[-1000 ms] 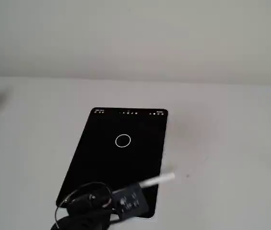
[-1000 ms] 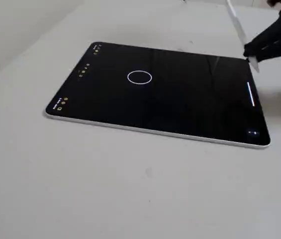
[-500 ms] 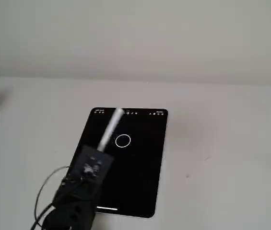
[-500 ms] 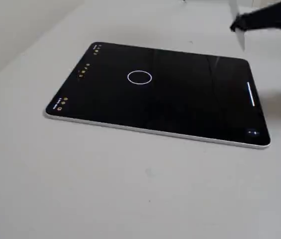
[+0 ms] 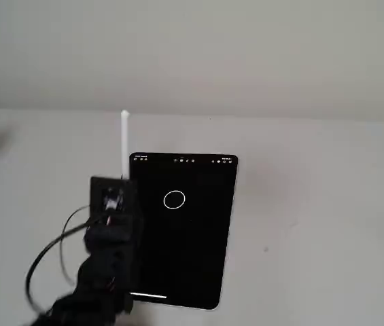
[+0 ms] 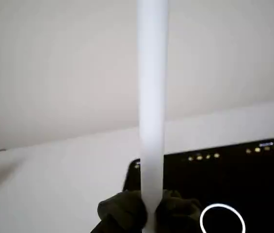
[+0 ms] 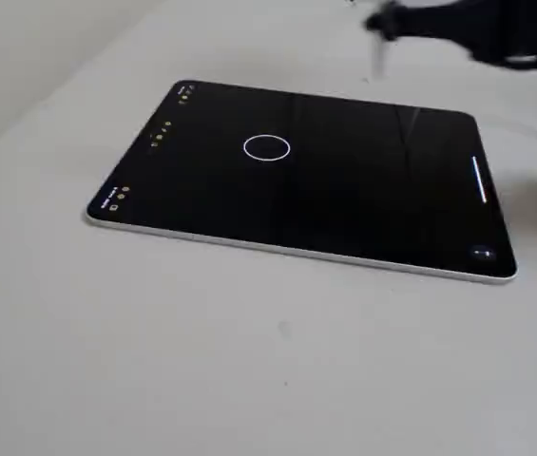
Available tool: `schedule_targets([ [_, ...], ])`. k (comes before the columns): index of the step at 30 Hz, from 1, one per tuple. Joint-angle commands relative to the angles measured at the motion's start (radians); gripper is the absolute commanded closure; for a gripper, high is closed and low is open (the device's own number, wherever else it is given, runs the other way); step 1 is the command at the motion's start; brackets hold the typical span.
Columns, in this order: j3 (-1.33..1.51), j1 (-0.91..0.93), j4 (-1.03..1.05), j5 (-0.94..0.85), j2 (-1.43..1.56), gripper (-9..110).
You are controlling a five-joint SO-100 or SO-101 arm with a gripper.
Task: Draw 2 dots in a circle representing the eyes of a stickman
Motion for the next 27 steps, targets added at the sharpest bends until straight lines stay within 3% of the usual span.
schedule_targets([
  [1,-0.282,0.049,-0.112,-0.032,-0.264,102],
  [9,-0.486,0.104,-0.101,-0.057,-0.492,102],
  [27,-0.672,0.127,-0.095,-0.066,-0.704,102],
])
